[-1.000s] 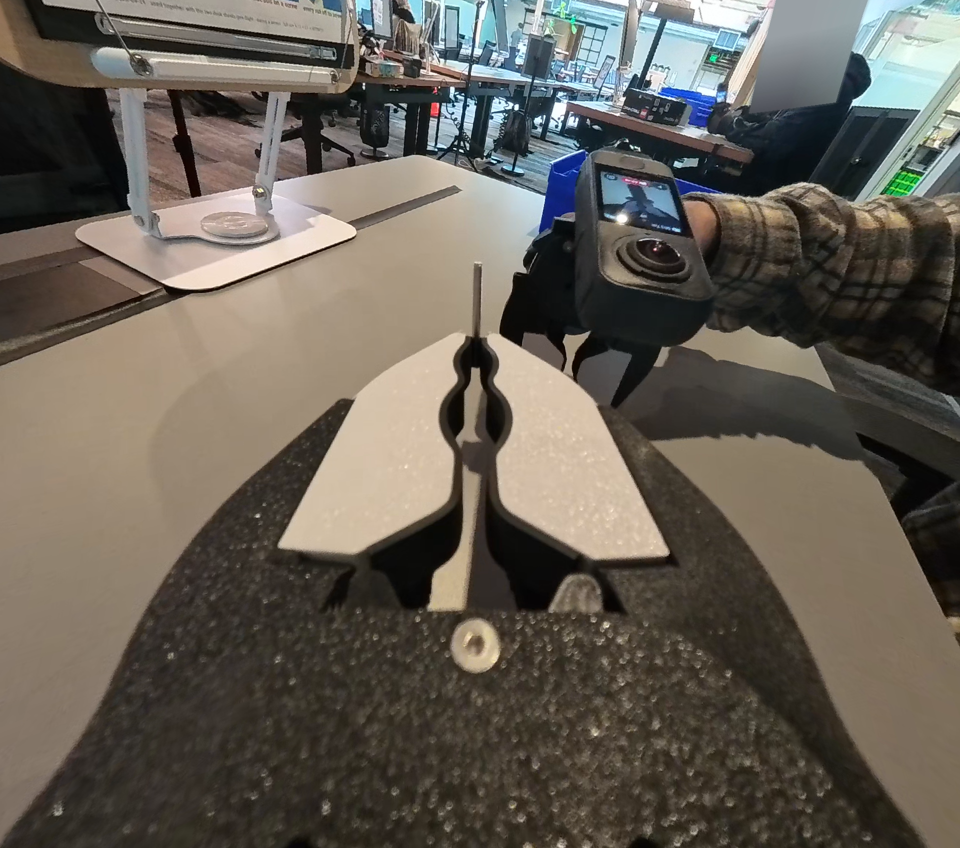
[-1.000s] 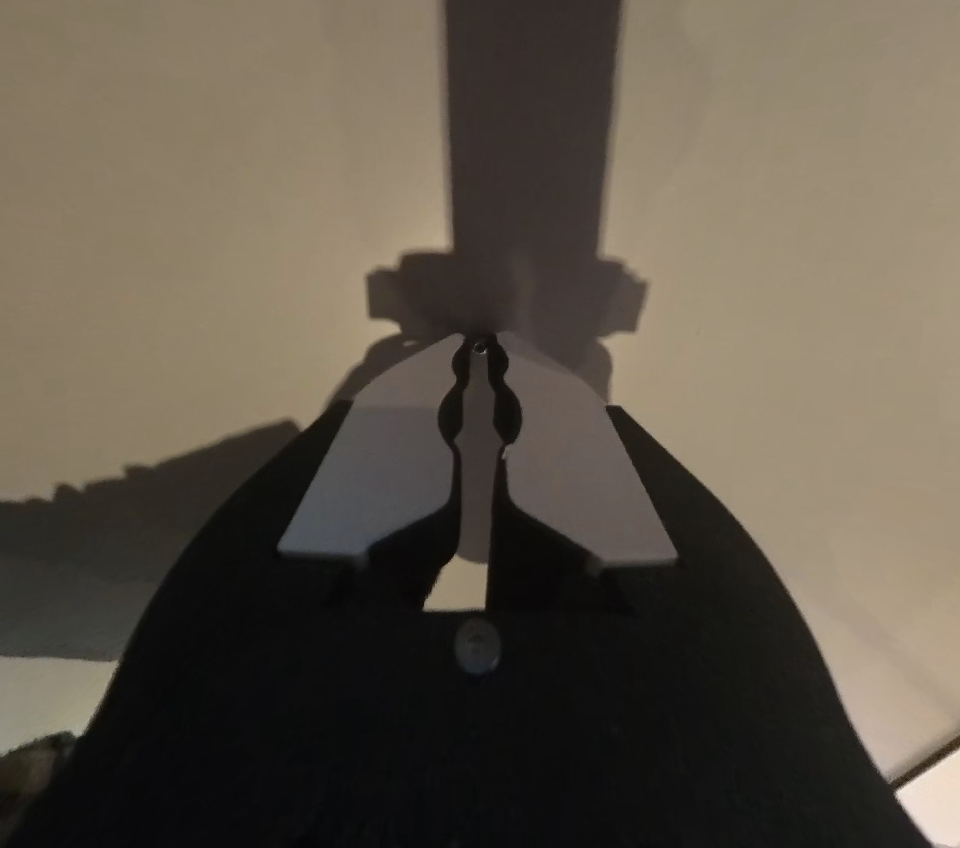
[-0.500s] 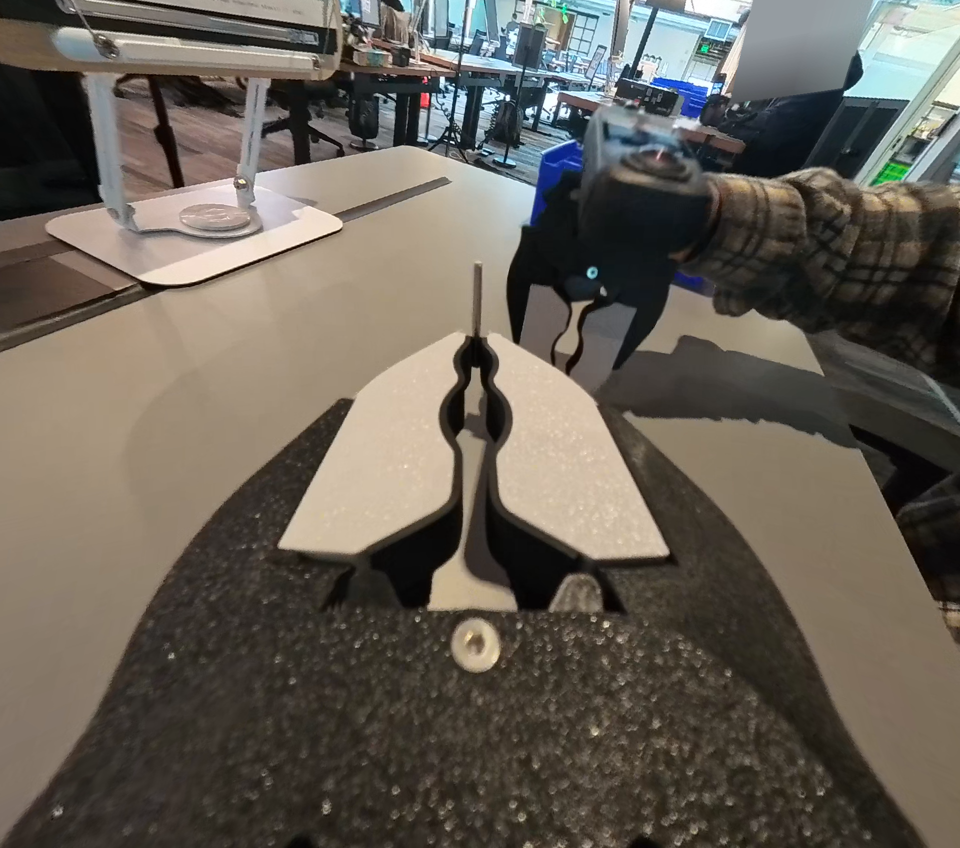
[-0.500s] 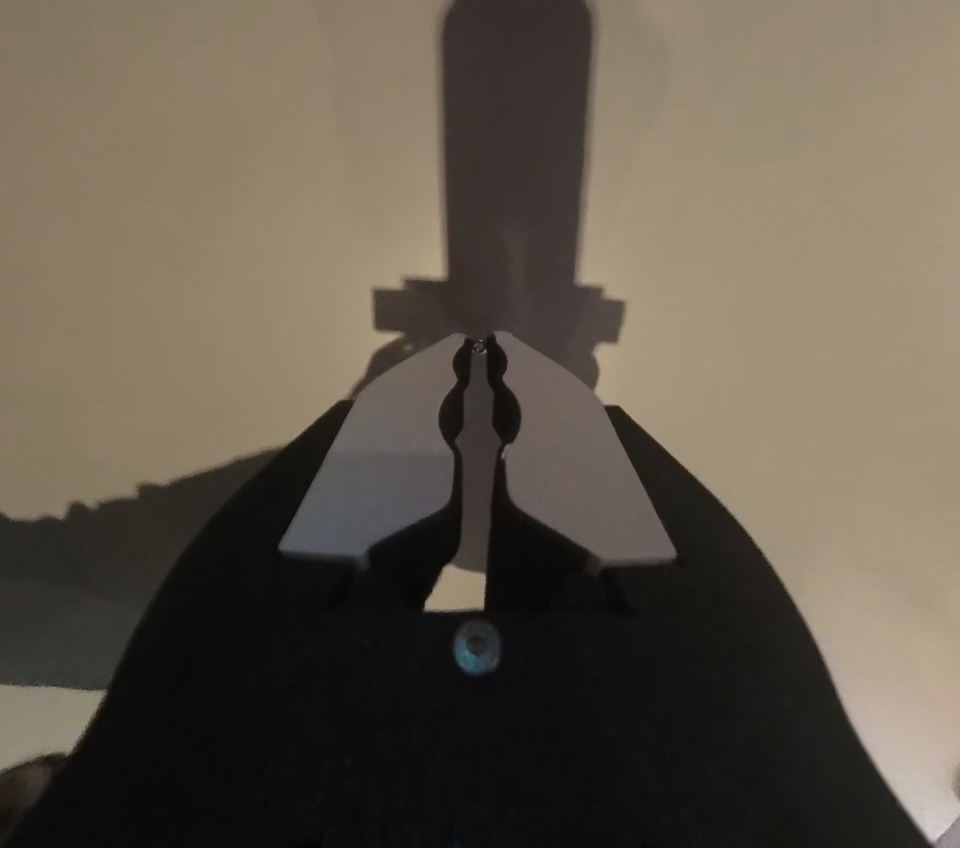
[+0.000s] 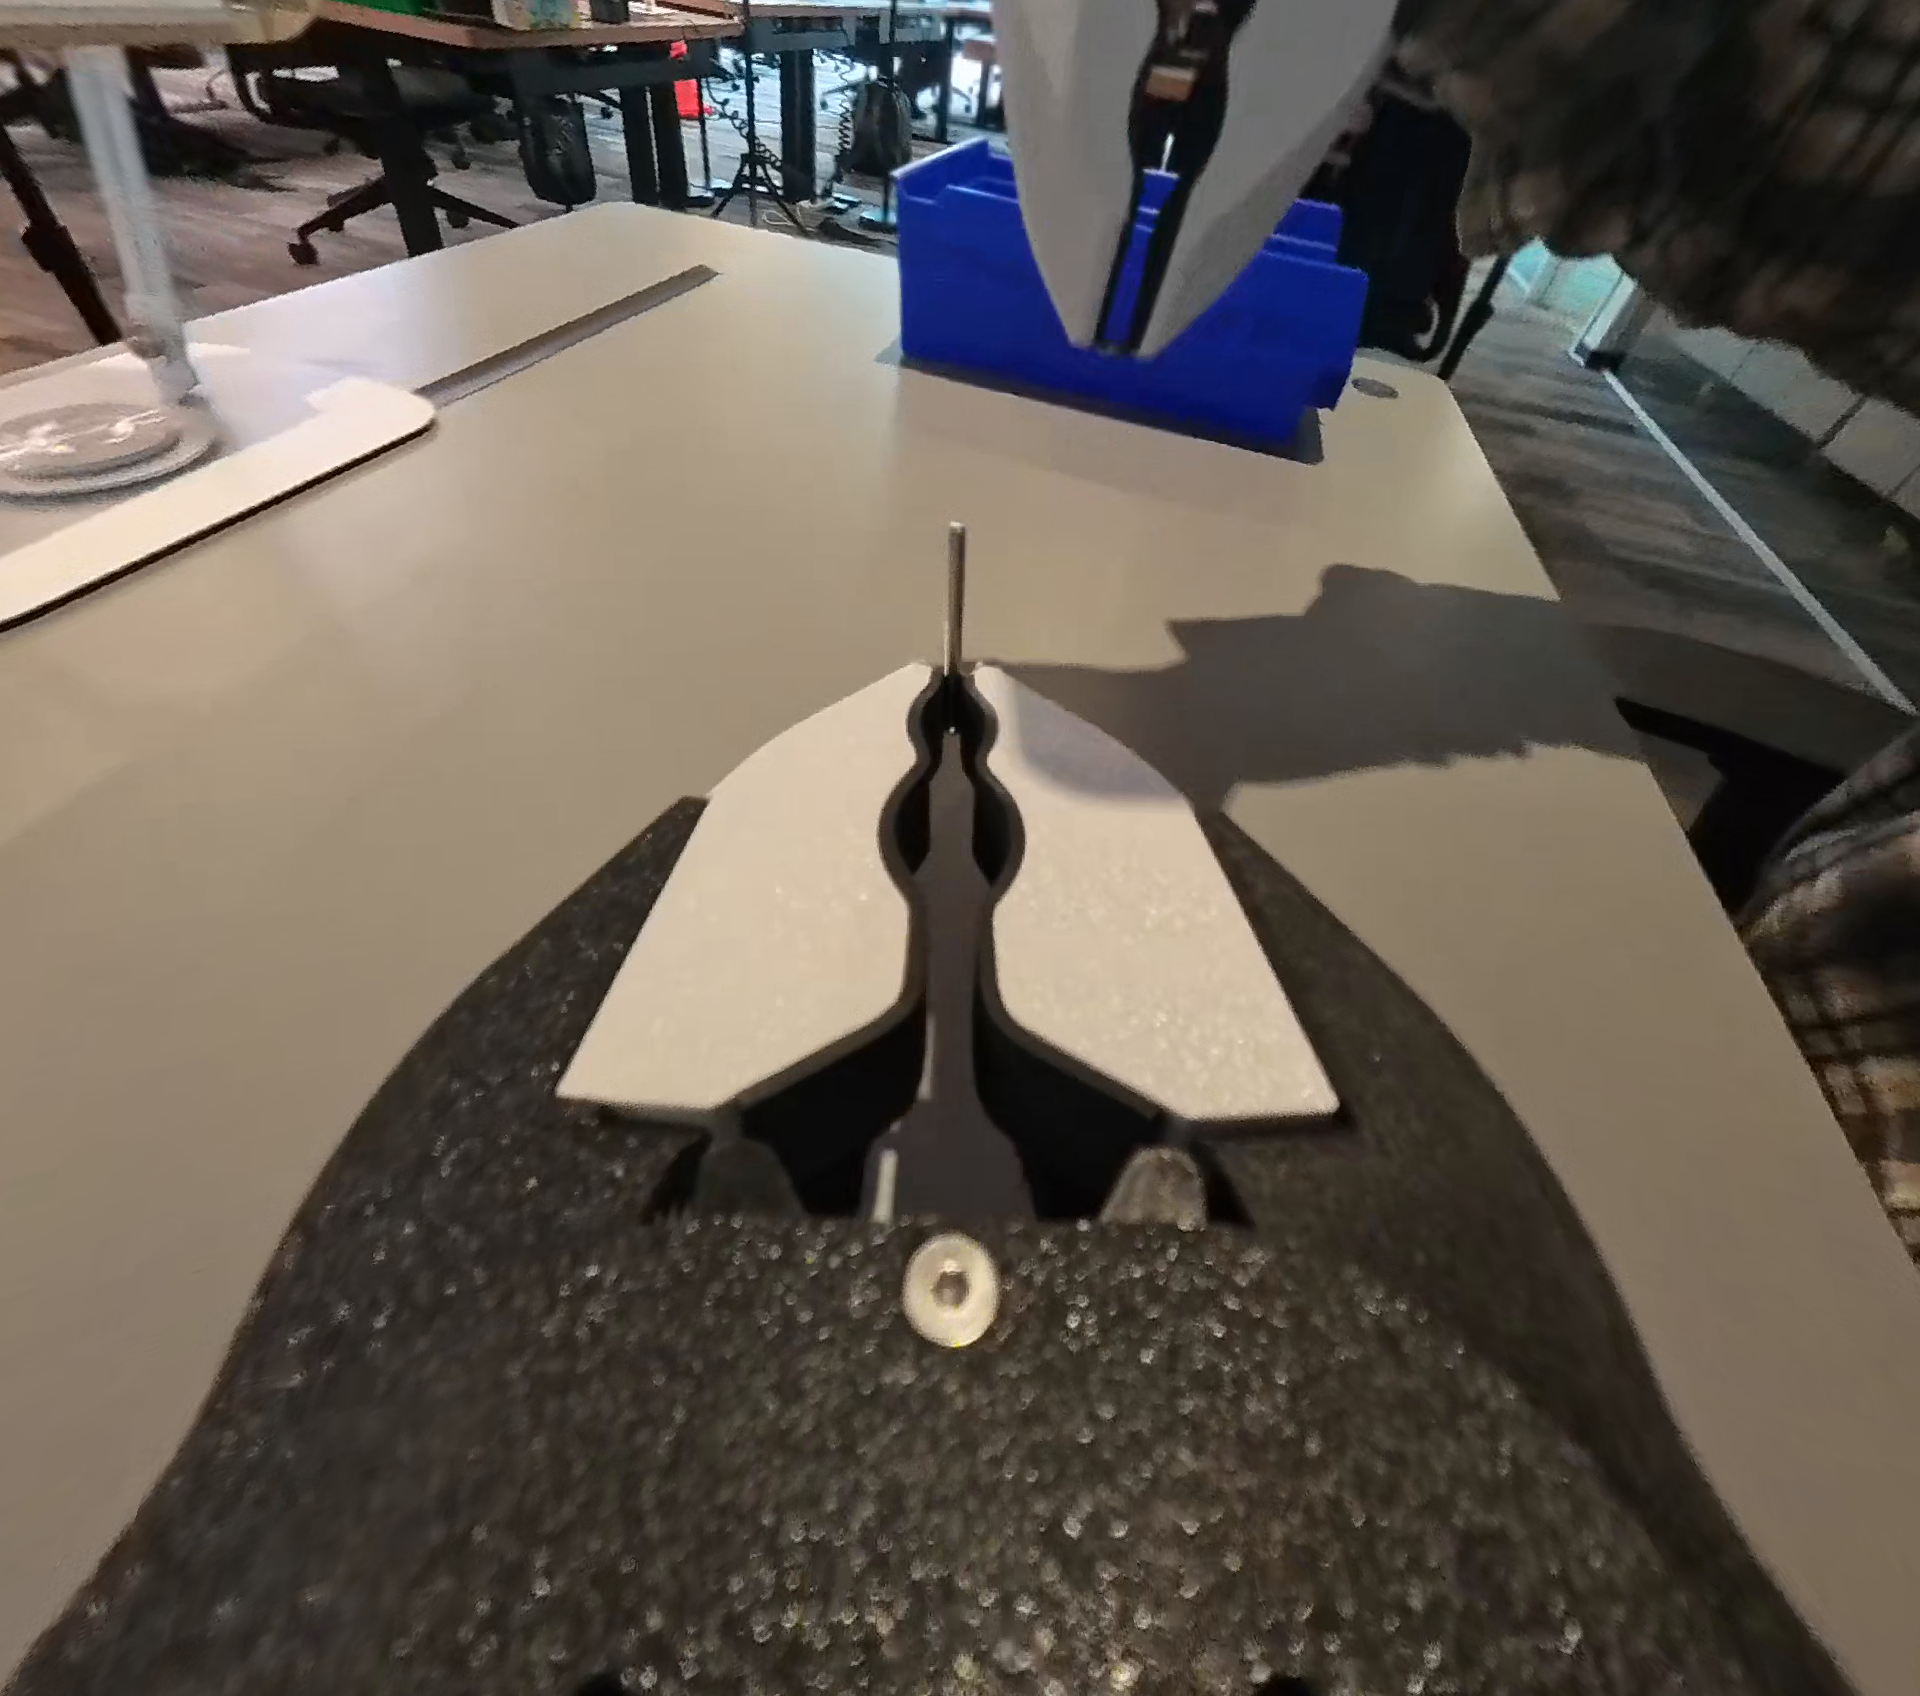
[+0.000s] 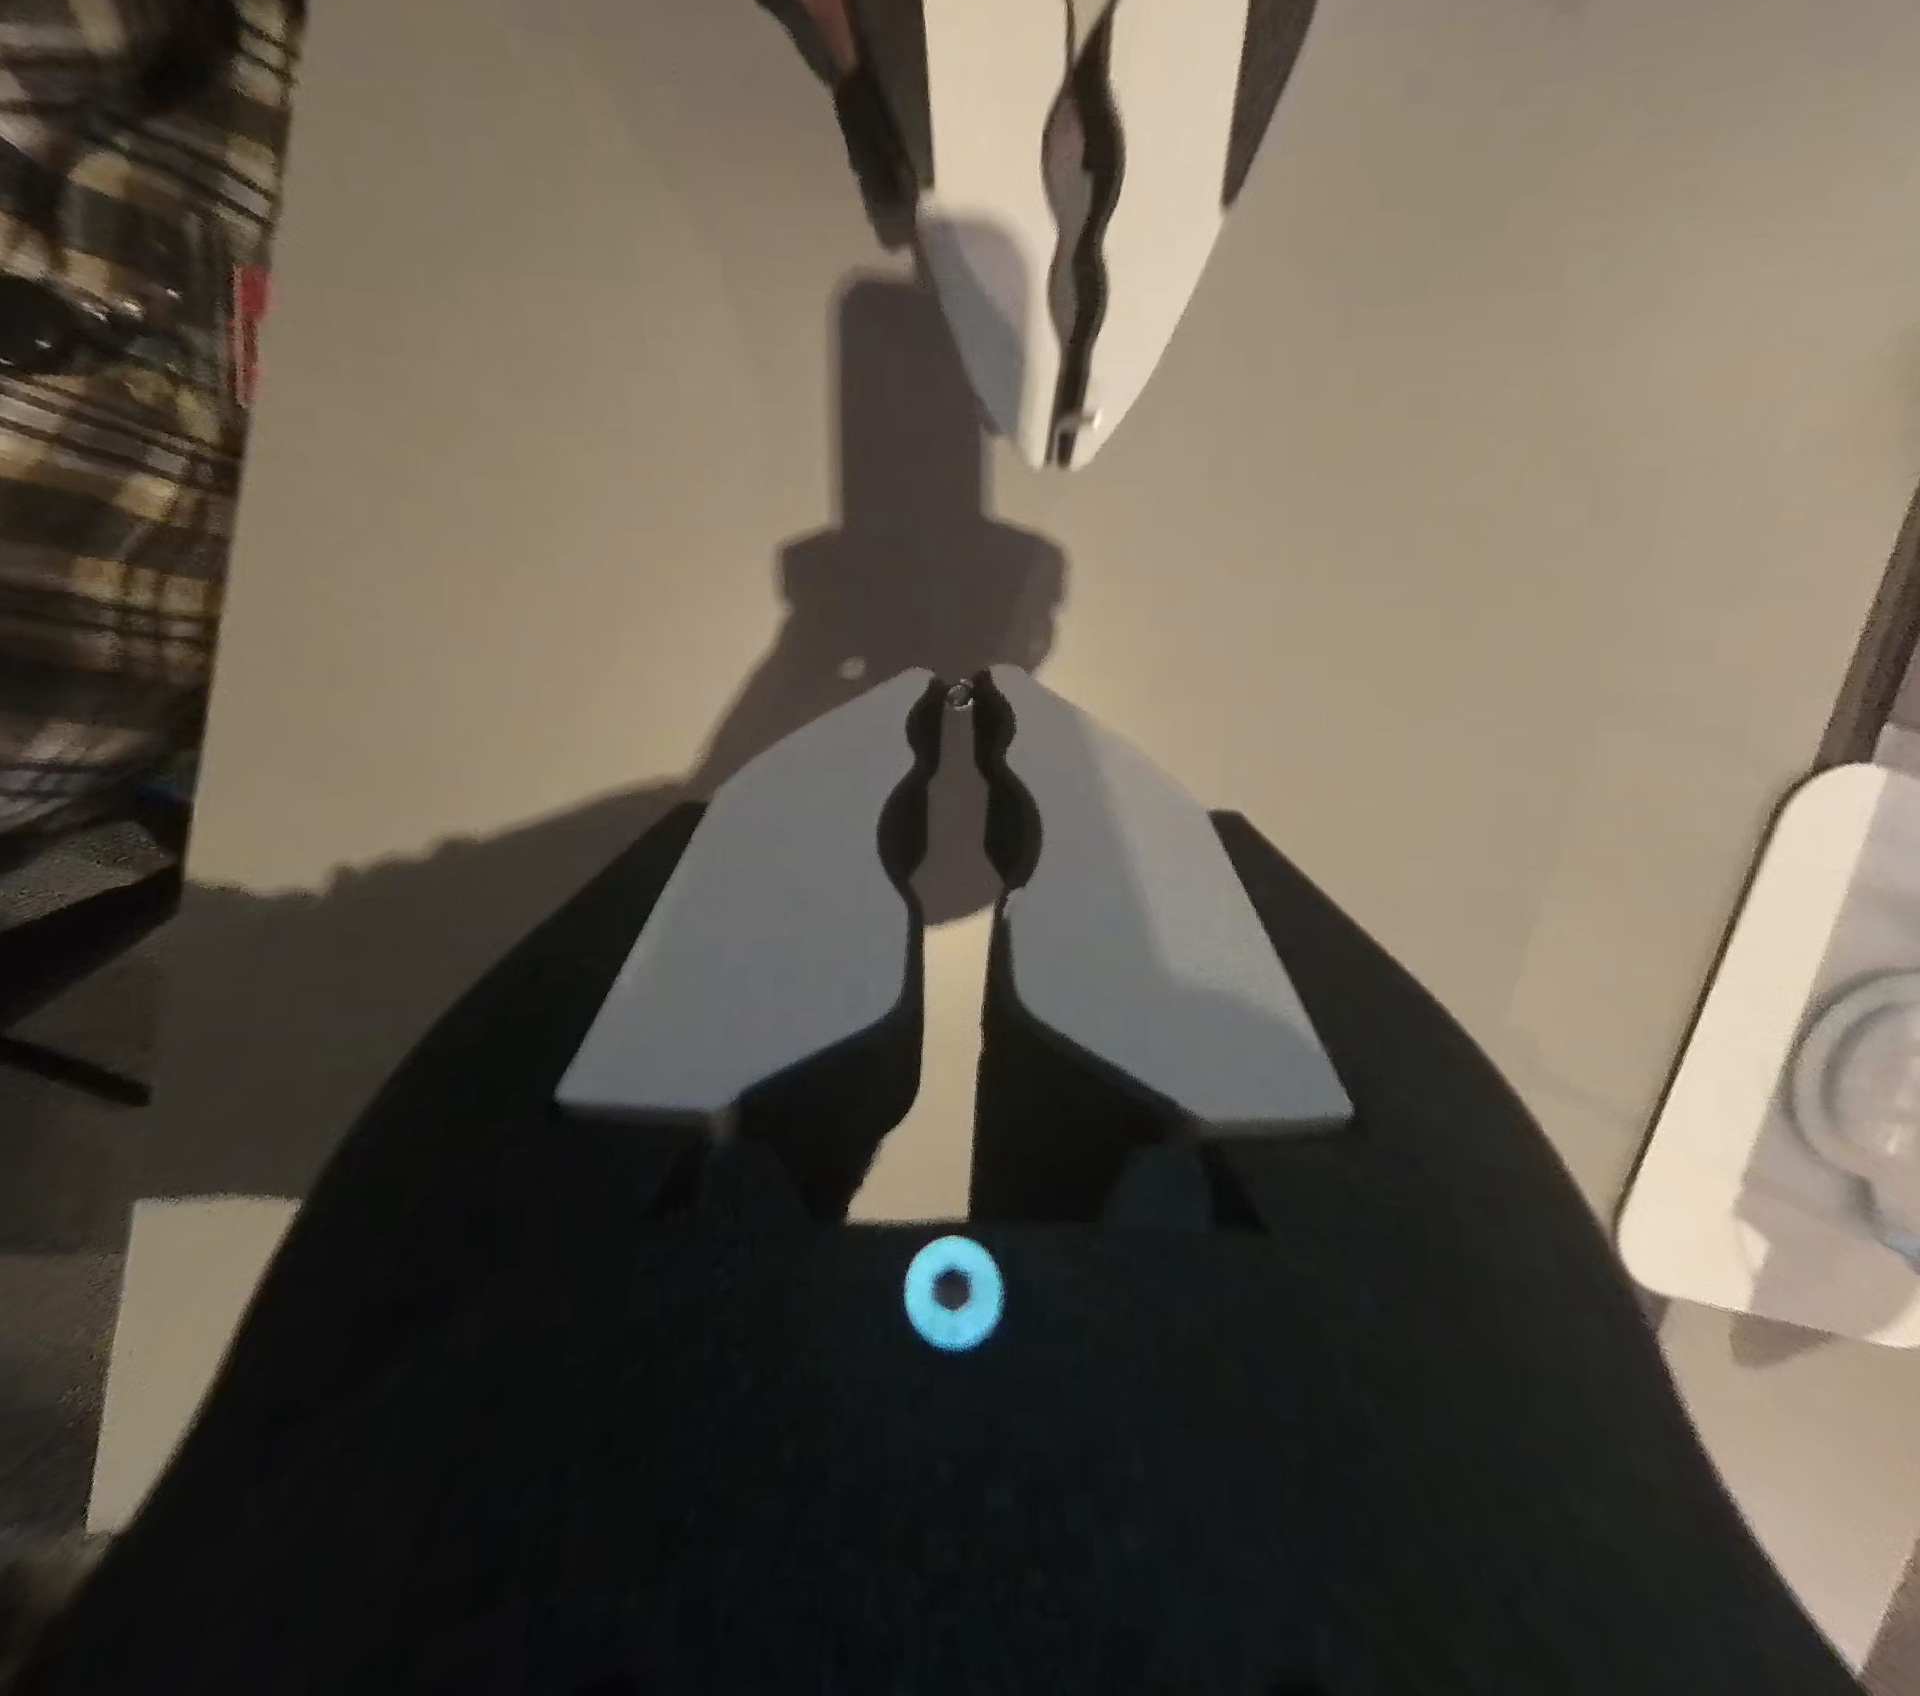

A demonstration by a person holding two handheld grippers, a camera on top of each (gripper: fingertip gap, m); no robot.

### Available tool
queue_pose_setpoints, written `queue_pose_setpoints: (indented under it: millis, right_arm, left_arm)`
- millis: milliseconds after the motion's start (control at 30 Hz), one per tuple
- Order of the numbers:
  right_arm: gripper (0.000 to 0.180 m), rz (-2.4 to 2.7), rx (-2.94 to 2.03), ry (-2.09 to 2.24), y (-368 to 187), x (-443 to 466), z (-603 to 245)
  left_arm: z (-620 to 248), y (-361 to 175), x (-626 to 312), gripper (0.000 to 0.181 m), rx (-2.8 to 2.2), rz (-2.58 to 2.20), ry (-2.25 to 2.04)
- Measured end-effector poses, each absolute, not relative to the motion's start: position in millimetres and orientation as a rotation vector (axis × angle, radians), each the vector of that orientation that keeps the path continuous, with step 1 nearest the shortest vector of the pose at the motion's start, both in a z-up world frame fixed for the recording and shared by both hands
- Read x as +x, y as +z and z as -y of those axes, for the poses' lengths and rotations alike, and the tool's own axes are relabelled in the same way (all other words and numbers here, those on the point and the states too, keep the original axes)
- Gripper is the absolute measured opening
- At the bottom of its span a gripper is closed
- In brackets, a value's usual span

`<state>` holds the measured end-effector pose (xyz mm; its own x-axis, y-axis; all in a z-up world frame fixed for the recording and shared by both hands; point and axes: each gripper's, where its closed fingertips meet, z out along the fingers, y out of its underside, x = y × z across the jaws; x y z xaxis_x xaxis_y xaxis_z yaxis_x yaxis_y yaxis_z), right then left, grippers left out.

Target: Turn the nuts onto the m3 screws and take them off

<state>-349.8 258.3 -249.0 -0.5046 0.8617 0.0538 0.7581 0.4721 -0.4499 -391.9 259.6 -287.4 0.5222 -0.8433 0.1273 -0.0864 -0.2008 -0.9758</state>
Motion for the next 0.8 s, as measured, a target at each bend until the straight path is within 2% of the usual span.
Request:
queue_pose_setpoints:
  millis: [33,200,800]
  right_arm:
    - [0.005,2.451,-1.362,0.564,-243.4,-352.1,-254.1]
    - [0.005,2.483,-1.291,0.582,-233.3,-363.2,-240.9]
    - [0.005,2.598,-1.266,0.455,-258.7,-378.4,-244.9]
  left_arm:
    - [-257.1,-288.0,-387.6,0.001,-1.638,-0.822,-0.836]
    - [-248.9,-293.6,-372.5,0.002,-1.639,-0.9,-0.799]
    - [-245.8,-292.2,-371.1,0.002,-1.646,-0.913,-0.809]
